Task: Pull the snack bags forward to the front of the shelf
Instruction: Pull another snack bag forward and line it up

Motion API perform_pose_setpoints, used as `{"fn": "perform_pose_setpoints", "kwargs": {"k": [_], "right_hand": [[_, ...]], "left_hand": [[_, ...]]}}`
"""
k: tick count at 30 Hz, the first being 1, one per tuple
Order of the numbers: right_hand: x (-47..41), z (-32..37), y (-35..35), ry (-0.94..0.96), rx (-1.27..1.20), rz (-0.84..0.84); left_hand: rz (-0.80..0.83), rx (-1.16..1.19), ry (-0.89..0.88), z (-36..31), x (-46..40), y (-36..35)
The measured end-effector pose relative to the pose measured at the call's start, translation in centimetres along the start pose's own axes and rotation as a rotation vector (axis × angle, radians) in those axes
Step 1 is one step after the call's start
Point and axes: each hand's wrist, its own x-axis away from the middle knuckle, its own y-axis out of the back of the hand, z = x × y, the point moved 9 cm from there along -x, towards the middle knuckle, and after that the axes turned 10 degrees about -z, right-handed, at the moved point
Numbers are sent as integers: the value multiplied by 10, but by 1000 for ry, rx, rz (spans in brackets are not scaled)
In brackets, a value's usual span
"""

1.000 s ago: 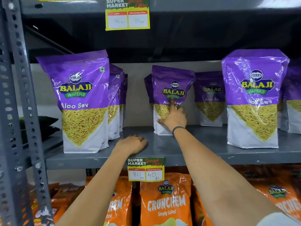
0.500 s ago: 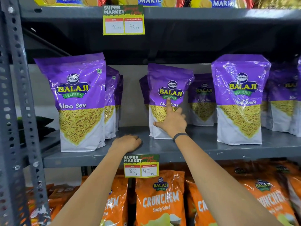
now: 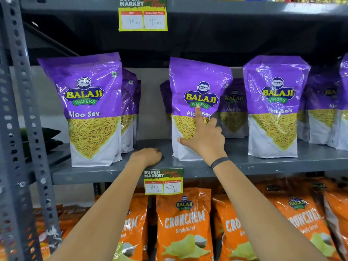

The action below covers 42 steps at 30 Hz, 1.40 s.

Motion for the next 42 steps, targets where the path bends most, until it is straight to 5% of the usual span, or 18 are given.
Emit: {"fn": "perform_pose_setpoints", "kwargs": {"k": [28, 37, 42], "right_hand": [[40, 4, 47, 45, 39, -85], [99, 20, 70, 377, -137, -566], [107, 22, 46, 462, -85, -525]], "left_hand": [[41, 0, -50, -6, 10, 3], [58, -57, -74, -5, 5, 0], [58, -56, -93, -6, 4, -1]]}}
